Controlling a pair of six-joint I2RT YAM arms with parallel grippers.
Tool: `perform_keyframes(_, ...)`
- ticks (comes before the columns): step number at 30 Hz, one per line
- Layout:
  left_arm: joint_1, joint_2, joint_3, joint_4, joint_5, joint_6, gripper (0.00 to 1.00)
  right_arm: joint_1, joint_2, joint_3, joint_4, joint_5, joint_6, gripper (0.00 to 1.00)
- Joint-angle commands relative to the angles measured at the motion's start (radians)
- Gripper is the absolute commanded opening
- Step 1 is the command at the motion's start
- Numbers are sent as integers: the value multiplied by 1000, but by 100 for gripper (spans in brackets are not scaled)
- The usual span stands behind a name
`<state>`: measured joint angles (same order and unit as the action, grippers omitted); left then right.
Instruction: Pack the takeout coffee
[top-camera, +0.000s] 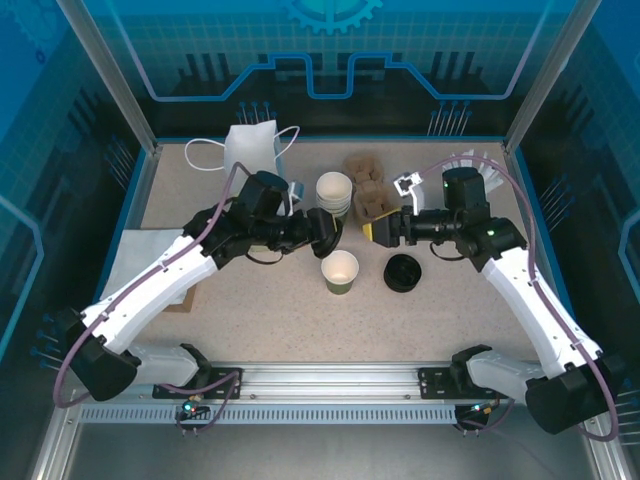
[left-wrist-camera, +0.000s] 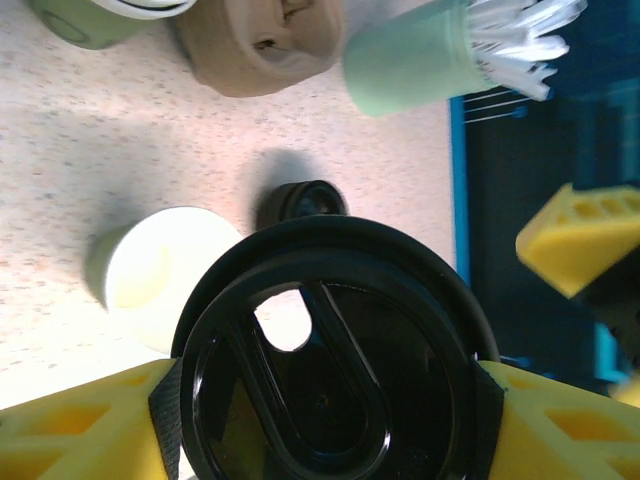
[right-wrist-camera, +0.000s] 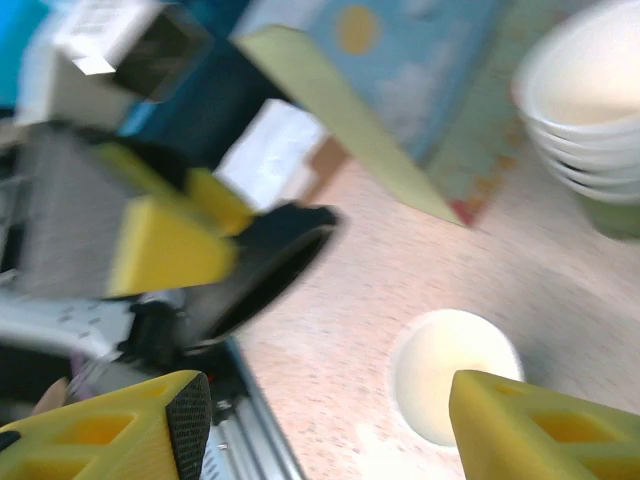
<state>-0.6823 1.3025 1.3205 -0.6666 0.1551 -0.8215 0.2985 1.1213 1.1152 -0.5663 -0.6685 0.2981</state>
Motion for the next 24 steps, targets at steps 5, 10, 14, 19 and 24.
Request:
perform_keyframes(5,-125,142,106,-194,-332,172,69,-24,16,-47,-254,425,66,68)
perform_keyframes(10,-155,232,122,-196,-396,187,68,-26,19,-115,-254,465,137,72)
perform_keyframes(14,-145,238,113,-183,-382,186,71,-31,7,-110,-239,451,132,74)
perform_keyframes(19,-125,224,106,-160,-342,177,71,-37,3,-82,-251,479,112,83)
perform_keyframes(24,-117,200,101,-160,-346,179,72,-38,18,-56,-325,580,93,84)
